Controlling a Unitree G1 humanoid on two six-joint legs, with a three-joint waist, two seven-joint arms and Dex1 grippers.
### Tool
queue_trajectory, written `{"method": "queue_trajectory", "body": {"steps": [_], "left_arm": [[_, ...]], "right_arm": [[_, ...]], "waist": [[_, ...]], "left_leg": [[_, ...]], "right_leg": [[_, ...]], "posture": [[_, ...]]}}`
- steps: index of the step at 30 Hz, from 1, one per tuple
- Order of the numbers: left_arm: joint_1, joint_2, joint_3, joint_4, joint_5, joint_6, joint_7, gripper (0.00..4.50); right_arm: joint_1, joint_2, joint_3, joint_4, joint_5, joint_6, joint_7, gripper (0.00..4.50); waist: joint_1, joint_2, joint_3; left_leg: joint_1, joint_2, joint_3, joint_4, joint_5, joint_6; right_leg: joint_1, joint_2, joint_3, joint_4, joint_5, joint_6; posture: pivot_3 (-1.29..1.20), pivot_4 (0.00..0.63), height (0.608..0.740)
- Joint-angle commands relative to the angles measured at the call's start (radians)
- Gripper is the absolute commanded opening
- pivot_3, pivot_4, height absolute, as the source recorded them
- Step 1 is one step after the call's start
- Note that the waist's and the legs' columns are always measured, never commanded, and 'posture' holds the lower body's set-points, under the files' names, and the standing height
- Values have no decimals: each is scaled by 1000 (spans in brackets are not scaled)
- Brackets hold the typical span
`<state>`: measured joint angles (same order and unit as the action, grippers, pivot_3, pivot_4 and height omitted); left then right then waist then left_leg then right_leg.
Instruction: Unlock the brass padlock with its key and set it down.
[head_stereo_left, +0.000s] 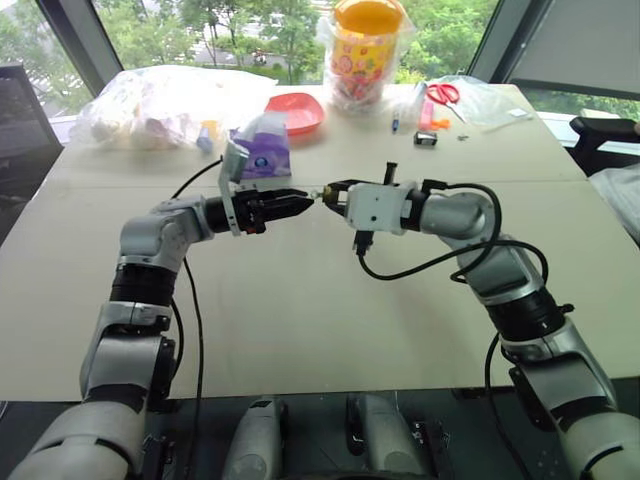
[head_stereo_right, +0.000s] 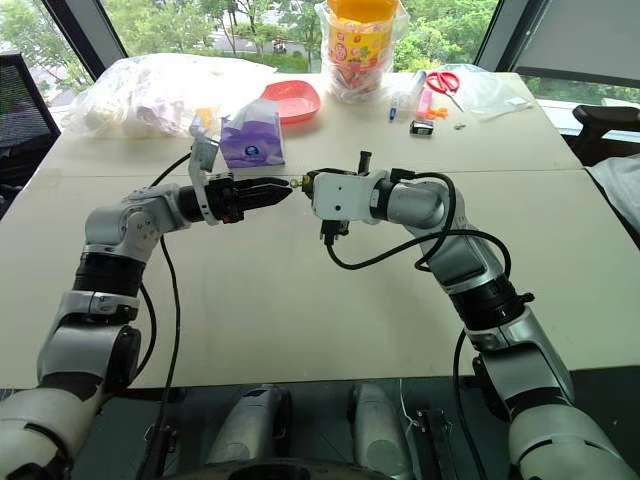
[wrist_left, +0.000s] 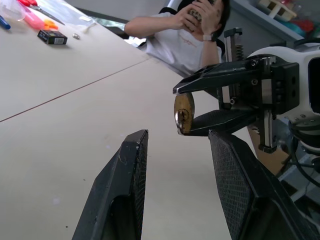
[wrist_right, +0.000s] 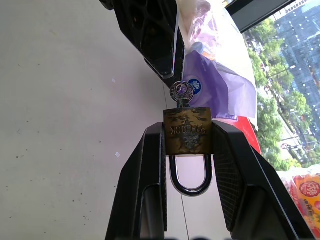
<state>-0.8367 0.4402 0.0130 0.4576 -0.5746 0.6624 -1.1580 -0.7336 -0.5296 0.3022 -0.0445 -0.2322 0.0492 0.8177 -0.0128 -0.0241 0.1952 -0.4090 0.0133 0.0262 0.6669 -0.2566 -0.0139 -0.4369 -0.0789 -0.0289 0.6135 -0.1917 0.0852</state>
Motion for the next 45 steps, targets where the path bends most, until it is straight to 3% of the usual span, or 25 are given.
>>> {"method": "queue_trajectory", "body": {"steps": [1, 7, 10, 13, 20, 28, 34, 36, 40, 45], "left_arm": [[-40, -16, 9, 14, 14, -35, -13, 1960], [-45, -42, 20, 25, 19, -46, -11, 1960], [-39, -46, 22, 17, 18, -42, -14, 1129], [-37, -49, 24, 12, 19, -38, -16, 17], [-40, -50, 18, 13, 40, -65, -10, 17], [-13, -5, -141, 9, 293, -448, -59, 17], [-18, 21, -189, 28, 395, -663, -88, 17], [-23, 17, -175, 15, 356, -598, -108, 17], [-36, 35, -115, -27, 189, -211, -165, 17], [-23, 64, -54, -54, 83, -9, -192, 17]], "right_arm": [[-4, -4, -23, -55, 3, 5, -9, 693], [-4, 0, -18, -57, 3, 8, -7, 693], [-2, -1, -17, -59, 4, 10, -5, 693], [-1, -2, -16, -63, 5, 13, -4, 693], [5, -6, -14, -69, 7, 20, 5, 693], [19, -5, -14, -85, 35, 60, 44, 693], [31, -4, -17, -100, 47, 88, 73, 693], [32, -4, -17, -103, 45, 91, 75, 693], [31, -10, -16, -104, 26, 77, 64, 693], [25, -18, -23, -97, 13, 59, 46, 693]], "waist": [[0, 0, 0], [0, 0, 0], [0, 0, 0], [0, 0, 0], [0, 0, 0], [1, 0, 0], [1, 0, 0], [1, 0, 0], [0, 0, 0], [-2, 0, 0]], "left_leg": [[0, 0, 0, 0, 0, 0], [0, 0, 0, 0, 0, 0], [0, 0, 0, 0, 0, 0], [0, 0, 0, 0, 0, 0], [0, 0, 0, 0, 0, 0], [0, 0, 0, 0, 0, 0], [0, 0, 0, 0, 0, 0], [0, 0, 0, 0, 0, 0], [0, 0, 0, 0, 0, 0], [0, 0, -1, 0, 0, 0]], "right_leg": [[0, 0, 0, 0, 0, 0], [0, 0, 0, 0, 0, 0], [0, 0, 0, 0, 0, 0], [0, 0, 0, 0, 0, 0], [0, 0, 0, 0, 0, 0], [0, 0, 0, 0, 0, 0], [0, 0, 0, 0, -1, -3], [0, 0, 0, 0, -2, -3], [0, 0, 0, 0, 0, 0], [0, 0, 0, 0, -1, 1]], "posture": [[0, 150, 740], [0, 150, 740], [0, 150, 740], [0, 150, 740], [0, 150, 740], [0, 150, 740], [0, 150, 740], [0, 150, 740], [0, 150, 740], [0, 150, 740]]}}
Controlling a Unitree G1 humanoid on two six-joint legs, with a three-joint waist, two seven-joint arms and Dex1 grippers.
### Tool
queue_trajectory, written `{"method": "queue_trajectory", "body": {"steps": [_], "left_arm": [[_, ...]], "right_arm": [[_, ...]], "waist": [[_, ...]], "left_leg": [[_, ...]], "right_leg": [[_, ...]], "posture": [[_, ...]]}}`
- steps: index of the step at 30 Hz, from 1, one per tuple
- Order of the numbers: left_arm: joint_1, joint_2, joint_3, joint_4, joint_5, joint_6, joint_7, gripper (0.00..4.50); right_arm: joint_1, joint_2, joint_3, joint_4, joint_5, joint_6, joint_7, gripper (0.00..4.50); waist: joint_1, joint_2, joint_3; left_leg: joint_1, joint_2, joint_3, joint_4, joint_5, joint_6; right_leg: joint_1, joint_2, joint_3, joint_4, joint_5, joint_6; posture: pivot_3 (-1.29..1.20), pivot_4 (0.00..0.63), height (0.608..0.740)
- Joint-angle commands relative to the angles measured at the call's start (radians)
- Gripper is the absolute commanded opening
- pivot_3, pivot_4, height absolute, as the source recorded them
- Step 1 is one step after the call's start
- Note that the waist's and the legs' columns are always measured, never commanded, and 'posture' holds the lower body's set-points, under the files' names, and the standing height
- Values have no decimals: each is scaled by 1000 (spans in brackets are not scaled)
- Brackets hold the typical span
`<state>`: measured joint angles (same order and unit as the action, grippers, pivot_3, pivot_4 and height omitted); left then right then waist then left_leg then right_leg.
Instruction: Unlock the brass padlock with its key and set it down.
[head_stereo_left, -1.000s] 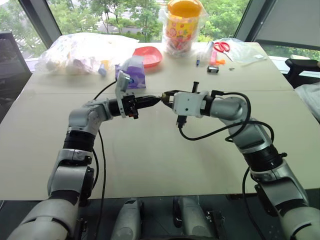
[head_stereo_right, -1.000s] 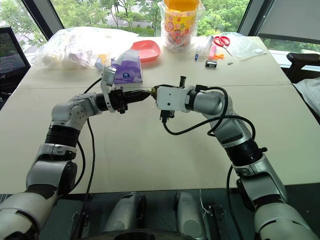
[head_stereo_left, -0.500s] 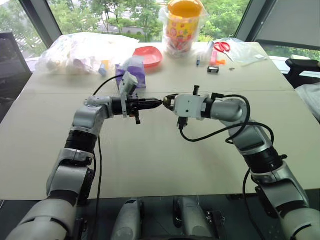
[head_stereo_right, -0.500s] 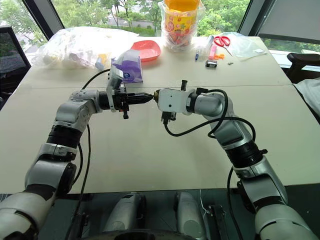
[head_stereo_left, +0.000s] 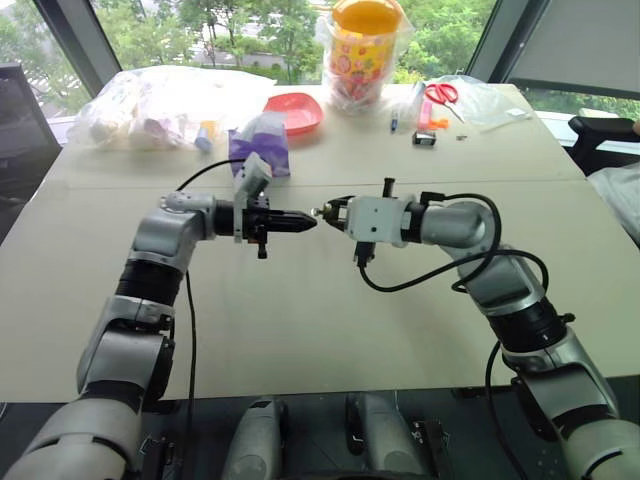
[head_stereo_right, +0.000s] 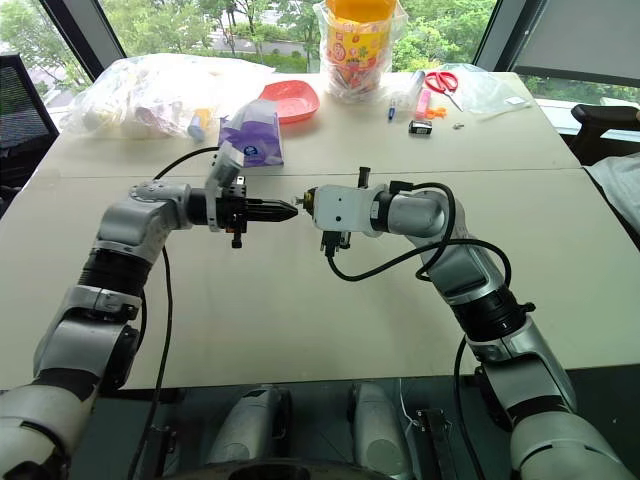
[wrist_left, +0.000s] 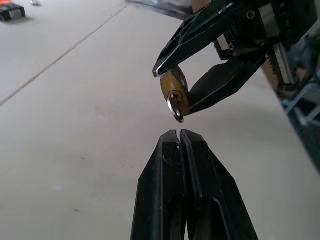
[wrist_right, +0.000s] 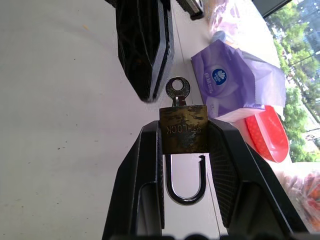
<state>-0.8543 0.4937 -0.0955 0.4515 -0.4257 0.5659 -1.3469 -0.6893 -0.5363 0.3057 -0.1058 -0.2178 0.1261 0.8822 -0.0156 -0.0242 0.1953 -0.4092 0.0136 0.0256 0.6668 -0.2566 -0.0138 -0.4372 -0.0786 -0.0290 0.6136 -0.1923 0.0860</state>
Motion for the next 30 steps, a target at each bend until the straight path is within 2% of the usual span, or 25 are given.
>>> {"method": "queue_trajectory", "body": {"steps": [1, 3, 9, 22, 25, 30], "left_arm": [[-8, 9, 66, -53, -80, 115, 9, 270], [-9, 6, 77, -74, -98, 151, 19, 921], [-13, -17, 63, -75, -67, 124, 63, 3435], [-106, -113, 63, 116, -17, 12, 90, 3435], [-127, -131, 57, 155, -2, -6, 86, 2628], [-134, -142, 53, 170, 12, -10, 70, 417]], "right_arm": [[-20, -11, -27, -35, -2, -19, -21, 693], [-20, -12, -27, -34, -2, -21, -24, 693], [-31, -1, -17, -22, -5, -26, -33, 693], [-33, 10, -12, -40, -9, -15, -42, 693], [-33, 12, -11, -48, -10, -7, -42, 693], [-27, 14, -12, -66, -13, 6, -44, 693]], "waist": [[1, 0, 0], [4, 0, 0], [3, 0, 0], [4, 0, 0], [3, 0, 0], [3, 0, 0]], "left_leg": [[0, 0, 0, 0, 0, 0], [0, 0, 0, 0, 0, 0], [0, 0, 0, 0, 0, 0], [0, 0, 0, 0, 0, 0], [0, -1, 0, 0, 0, 0], [0, -1, 0, 0, 0, 0]], "right_leg": [[0, 0, 0, 0, 0, 0], [0, 0, 0, 0, 0, 0], [0, 0, 0, 0, 0, 0], [0, 0, 0, 0, 0, 0], [0, 0, 0, 0, 0, 0], [0, 0, 0, 0, 0, 0]], "posture": [[0, 150, 740], [0, 150, 740], [0, 150, 740], [0, 150, 740], [0, 150, 740], [0, 150, 740]]}}
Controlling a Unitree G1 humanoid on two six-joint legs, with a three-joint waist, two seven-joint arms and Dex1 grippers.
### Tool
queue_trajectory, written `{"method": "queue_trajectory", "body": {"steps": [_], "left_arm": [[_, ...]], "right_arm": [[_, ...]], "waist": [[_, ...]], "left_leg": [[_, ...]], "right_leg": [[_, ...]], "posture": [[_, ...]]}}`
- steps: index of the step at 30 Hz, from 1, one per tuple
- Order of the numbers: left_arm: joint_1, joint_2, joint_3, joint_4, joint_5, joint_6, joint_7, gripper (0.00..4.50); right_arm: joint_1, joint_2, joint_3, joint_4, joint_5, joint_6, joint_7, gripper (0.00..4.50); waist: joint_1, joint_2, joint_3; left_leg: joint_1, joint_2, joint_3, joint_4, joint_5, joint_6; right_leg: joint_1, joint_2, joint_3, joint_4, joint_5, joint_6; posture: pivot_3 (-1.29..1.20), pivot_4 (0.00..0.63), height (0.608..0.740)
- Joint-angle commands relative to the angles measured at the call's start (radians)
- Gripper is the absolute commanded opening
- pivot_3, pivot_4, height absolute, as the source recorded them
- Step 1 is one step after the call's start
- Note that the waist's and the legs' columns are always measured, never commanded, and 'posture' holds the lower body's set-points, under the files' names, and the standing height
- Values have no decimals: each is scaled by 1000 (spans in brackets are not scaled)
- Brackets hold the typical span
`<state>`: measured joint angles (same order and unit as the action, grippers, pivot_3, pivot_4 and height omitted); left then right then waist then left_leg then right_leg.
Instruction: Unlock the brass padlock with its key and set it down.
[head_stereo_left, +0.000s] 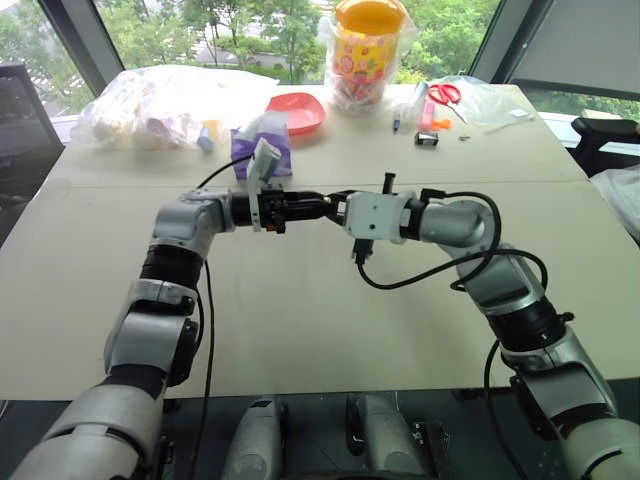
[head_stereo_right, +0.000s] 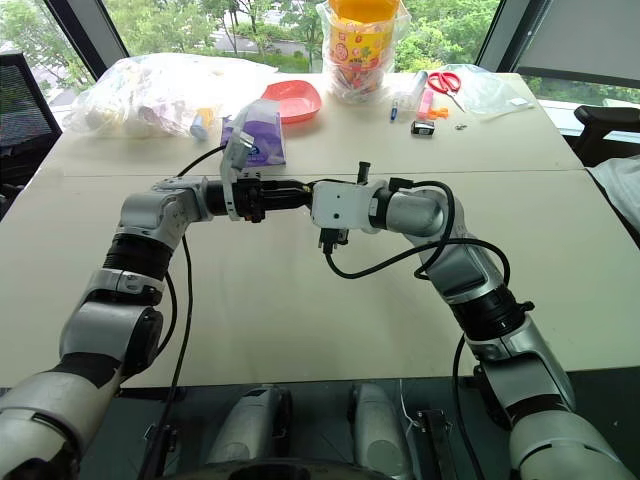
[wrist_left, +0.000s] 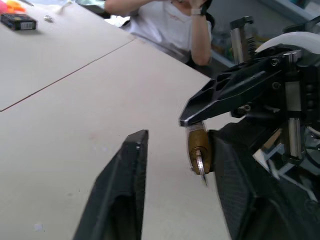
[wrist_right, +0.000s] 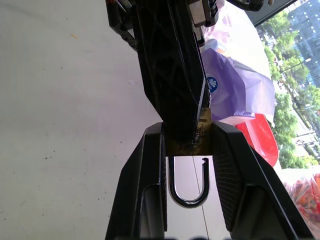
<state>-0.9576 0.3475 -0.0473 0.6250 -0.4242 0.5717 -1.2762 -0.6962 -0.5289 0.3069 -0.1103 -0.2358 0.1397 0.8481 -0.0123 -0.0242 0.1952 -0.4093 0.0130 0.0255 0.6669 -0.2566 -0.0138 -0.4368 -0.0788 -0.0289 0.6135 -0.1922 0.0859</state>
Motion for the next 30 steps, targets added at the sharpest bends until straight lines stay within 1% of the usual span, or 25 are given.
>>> {"method": "queue_trajectory", "body": {"steps": [1, 7, 9, 10, 14, 15, 18, 23, 26, 30], "left_arm": [[-31, 4, 5, -1, 12, -17, -3, 26], [-23, 8, 6, -10, 13, -13, -7, 6], [-16, 11, 12, -20, 8, -9, -5, 0], [-11, 12, 14, -28, 6, -6, -3, 0], [10, 24, 25, -56, -7, 13, -3, 0], [17, 31, 31, -63, -12, 19, -5, 0], [31, 55, 43, -73, -27, 35, -21, 0], [50, 83, 51, -100, -38, 47, -58, 0], [57, 91, 47, -113, -37, 60, -62, 0], [64, 94, 44, -141, -48, 79, -70, 0]], "right_arm": [[-21, 7, -13, -62, 4, -5, -10, 693], [-22, 14, -13, -59, 3, 6, -13, 693], [-21, 20, -20, -55, 13, 24, -14, 1725], [-20, 20, -21, -53, 17, 29, -10, 2049], [-18, -3, -32, -48, -10, 41, -28, 4131], [-14, -3, -50, -54, -4, 67, -37, 4435], [4, 17, -122, -105, 80, 194, -36, 4435], [23, 43, -199, -163, 164, 335, -65, 4435], [27, 55, -219, -183, 208, 394, -77, 4435], [29, 53, -196, -185, 227, 408, -87, 4435]], "waist": [[0, 0, 0], [-1, 0, 0], [0, 0, 0], [0, 0, 0], [-1, 0, 0], [-1, 0, 0], [0, 0, 0], [1, 0, 0], [1, 0, 0], [0, 0, 0]], "left_leg": [[0, 0, 0, 0, 0, 0], [0, 0, 0, 0, 0, 0], [0, 0, 0, 0, 0, 0], [0, 0, 0, 0, 0, 0], [0, 0, 0, 0, 0, 0], [0, 0, 0, 0, 0, 0], [0, 0, 0, 0, 0, 0], [0, 0, 0, 0, 0, 0], [0, 0, 0, 0, 0, 0], [0, 0, 0, 0, 0, 0]], "right_leg": [[0, 0, 0, 0, 0, 0], [0, 0, 0, 0, 0, 0], [0, 0, 0, 0, 0, 0], [0, 0, 0, 0, 0, 0], [0, 0, 0, 0, 0, 0], [0, 0, 0, 0, 0, 0], [0, 0, 0, 0, 0, 0], [0, 0, 0, 0, 0, 0], [0, 0, 0, 0, 0, 0], [0, 0, 0, 0, 0, 0]], "posture": [[0, 150, 740], [0, 150, 740], [0, 150, 740], [0, 150, 740], [0, 150, 740], [0, 150, 740], [0, 150, 740], [0, 150, 740], [0, 150, 740], [0, 150, 740]]}}
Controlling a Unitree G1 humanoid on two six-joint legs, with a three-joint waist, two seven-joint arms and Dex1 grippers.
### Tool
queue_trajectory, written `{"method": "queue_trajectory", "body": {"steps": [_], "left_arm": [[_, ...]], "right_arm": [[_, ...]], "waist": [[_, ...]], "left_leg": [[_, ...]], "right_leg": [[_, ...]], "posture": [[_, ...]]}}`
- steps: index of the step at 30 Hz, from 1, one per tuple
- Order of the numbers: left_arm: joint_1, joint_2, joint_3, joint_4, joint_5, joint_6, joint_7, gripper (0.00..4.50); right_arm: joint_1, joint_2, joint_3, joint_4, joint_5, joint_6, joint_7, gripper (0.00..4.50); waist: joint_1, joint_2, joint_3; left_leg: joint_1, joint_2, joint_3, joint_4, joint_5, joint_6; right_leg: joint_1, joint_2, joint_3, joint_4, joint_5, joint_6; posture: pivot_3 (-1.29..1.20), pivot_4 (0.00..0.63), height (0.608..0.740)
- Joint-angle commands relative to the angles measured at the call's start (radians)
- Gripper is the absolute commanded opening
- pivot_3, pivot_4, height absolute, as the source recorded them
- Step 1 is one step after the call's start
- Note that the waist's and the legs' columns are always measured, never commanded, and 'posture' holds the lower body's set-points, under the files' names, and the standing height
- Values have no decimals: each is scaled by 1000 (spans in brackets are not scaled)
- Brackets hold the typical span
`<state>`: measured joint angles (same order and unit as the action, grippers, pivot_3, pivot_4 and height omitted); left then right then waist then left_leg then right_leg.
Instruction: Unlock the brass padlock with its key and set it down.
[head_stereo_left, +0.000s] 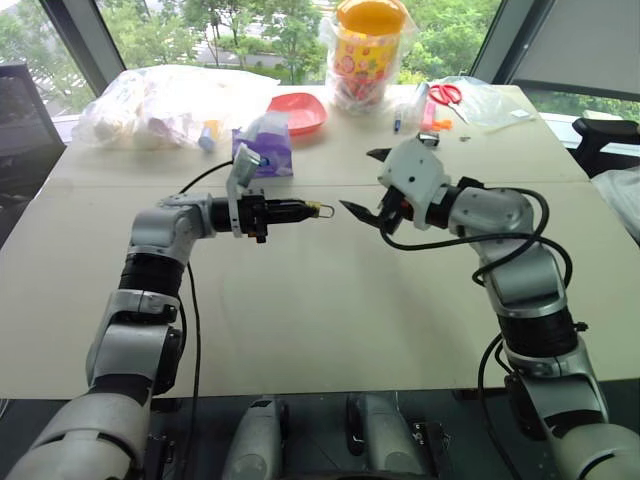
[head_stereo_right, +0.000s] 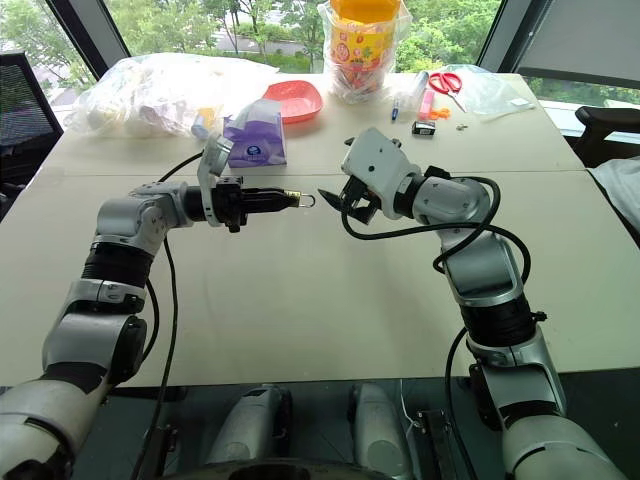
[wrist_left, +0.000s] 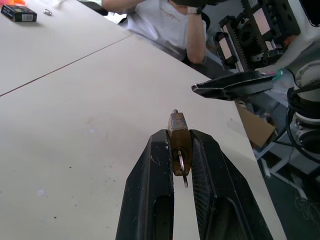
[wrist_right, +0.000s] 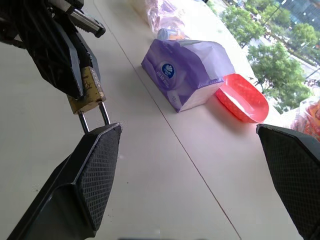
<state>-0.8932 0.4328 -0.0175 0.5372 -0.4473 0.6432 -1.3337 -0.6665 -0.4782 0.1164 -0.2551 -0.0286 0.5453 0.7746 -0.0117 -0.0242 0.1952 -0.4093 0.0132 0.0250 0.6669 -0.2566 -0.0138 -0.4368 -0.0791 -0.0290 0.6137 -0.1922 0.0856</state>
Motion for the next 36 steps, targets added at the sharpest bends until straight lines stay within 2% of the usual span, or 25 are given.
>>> {"method": "queue_trajectory", "body": {"steps": [1, 15, 29, 36], "left_arm": [[0, 9, 15, -61, -28, 12, -11, 0], [45, 18, 21, -184, -74, 80, -3, 0], [28, 17, 27, -171, -81, 68, 0, 0], [22, -8, 23, -135, -71, 45, 15, 0]], "right_arm": [[-2, 2, -2, -39, 24, 3, -17, 4435], [4, 3, 44, 3, 43, -25, -36, 4435], [49, -9, 71, -18, 81, -2, -4, 4435], [88, -76, 1, -51, 114, 49, -1, 4435]], "waist": [[0, 0, 0], [-1, 0, 0], [-1, 0, 0], [3, 0, 0]], "left_leg": [[0, 0, 0, 0, 0, 0], [0, 0, 0, 0, 0, 0], [0, 0, 0, 0, 0, 0], [0, 0, 0, 0, 0, 0]], "right_leg": [[0, 0, 0, 0, 0, 0], [0, 0, 0, 0, 0, 0], [0, 0, 0, 0, 0, 0], [0, 0, 0, 0, 0, 0]], "posture": [[0, 150, 740], [0, 150, 740], [0, 150, 740], [0, 150, 740]]}}
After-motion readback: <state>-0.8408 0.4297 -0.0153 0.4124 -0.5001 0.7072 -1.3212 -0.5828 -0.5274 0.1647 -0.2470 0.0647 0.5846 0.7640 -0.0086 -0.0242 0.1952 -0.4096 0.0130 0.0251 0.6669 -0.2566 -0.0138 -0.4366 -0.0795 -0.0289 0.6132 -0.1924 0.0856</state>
